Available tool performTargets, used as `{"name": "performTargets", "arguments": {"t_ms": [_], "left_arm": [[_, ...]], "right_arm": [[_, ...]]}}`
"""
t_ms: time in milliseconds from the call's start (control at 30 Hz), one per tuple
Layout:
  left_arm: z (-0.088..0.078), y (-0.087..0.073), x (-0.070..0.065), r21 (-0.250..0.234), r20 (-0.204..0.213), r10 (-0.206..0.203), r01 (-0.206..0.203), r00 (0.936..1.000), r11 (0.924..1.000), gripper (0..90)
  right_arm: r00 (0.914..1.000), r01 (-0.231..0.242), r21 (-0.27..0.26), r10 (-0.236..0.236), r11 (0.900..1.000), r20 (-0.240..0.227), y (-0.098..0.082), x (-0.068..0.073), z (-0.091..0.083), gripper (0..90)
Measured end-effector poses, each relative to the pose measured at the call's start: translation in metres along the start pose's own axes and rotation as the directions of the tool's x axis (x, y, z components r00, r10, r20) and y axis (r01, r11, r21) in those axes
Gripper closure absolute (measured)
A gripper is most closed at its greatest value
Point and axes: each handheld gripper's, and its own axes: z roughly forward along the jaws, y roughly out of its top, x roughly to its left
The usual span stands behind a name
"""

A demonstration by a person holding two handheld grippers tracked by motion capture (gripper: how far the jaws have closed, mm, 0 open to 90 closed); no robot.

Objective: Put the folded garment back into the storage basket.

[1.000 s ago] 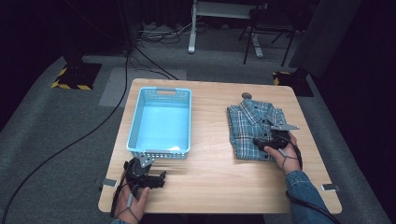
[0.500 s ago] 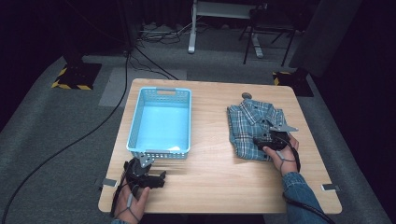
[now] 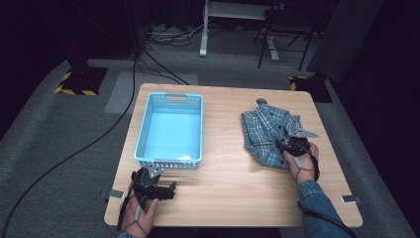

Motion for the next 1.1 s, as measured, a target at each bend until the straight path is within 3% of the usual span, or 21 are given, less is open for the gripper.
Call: {"name": "performTargets", "arguments": {"t_ms": [333,1100], "left_arm": [[0.000,0.000,0.000,0.000,0.000,0.000,0.000,1.0000,1.0000,0.1],[0.000,0.000,0.000,0.000,0.000,0.000,0.000,1.0000,1.0000,0.1]], "right_arm": [[0.9981,-0.061,-0.055,0.061,0.997,0.002,0.016,-0.005,-0.017,73.1],[0.9979,-0.055,-0.119,0.059,0.991,0.028,0.062,-0.013,-0.059,74.1]]}}
